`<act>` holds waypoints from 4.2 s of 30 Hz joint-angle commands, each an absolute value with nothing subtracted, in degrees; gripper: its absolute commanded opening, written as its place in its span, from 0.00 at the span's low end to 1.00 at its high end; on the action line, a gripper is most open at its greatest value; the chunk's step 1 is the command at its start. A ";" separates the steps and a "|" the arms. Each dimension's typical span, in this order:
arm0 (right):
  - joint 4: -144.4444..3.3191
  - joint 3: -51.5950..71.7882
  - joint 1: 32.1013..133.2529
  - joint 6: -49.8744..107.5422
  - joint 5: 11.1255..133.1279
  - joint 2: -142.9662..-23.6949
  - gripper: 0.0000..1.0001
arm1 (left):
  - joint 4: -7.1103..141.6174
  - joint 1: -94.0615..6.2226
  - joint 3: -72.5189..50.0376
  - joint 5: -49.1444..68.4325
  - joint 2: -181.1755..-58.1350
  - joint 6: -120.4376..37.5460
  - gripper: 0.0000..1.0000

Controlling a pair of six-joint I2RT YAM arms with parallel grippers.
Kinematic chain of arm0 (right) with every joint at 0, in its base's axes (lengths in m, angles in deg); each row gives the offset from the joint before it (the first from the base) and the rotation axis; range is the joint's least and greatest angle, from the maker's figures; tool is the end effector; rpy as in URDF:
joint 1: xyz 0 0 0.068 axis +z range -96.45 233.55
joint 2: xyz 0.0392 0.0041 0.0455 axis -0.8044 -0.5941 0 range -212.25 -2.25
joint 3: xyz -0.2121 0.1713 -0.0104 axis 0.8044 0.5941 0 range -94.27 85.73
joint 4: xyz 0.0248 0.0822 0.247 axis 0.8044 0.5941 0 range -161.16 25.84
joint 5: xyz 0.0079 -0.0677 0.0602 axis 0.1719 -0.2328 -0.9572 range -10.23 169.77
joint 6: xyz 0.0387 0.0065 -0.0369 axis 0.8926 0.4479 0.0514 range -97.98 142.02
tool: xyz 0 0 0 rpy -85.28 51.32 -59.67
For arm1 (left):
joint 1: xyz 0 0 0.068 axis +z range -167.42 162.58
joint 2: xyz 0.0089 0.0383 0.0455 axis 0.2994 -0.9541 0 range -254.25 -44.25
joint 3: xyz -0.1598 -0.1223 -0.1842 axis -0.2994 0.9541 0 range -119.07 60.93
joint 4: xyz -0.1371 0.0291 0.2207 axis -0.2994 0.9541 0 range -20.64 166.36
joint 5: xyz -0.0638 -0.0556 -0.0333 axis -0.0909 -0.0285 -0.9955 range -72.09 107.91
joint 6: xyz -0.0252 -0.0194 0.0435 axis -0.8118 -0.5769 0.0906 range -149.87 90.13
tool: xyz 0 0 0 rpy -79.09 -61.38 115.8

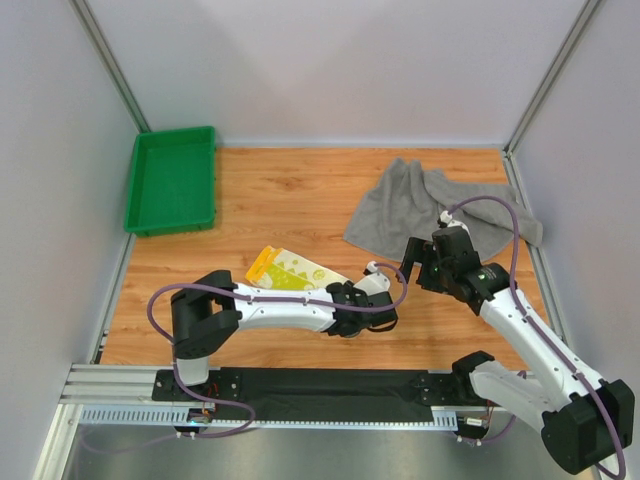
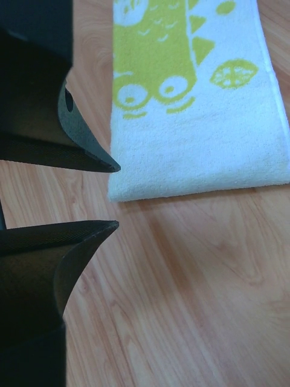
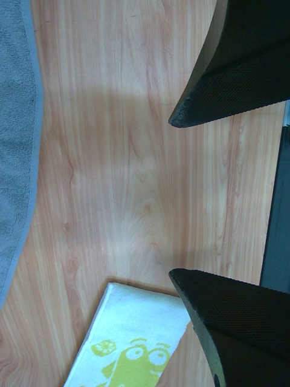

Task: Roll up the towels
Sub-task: Roll the towel

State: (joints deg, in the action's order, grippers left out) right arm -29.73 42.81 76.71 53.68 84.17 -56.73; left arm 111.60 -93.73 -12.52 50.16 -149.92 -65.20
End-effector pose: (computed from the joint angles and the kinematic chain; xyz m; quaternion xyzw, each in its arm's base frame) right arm 0.1708 0.0701 0.2507 0.0824 0.9441 0.1137 0.2983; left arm 0.1032 -0.3438 0.1876 0.2980 0.9048 0.0472 0.3006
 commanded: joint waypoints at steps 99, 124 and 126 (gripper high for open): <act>-38.20 31.68 81.94 55.07 83.10 -89.62 0.37 | 95.11 -85.63 6.79 28.90 -129.77 -71.52 0.00; -45.40 37.74 83.61 53.66 62.56 -73.18 0.37 | 82.54 -64.19 22.96 3.06 -120.98 -83.39 0.00; -47.85 38.44 84.13 53.75 59.22 -73.53 0.34 | 82.71 -63.30 23.31 2.79 -121.06 -83.04 0.00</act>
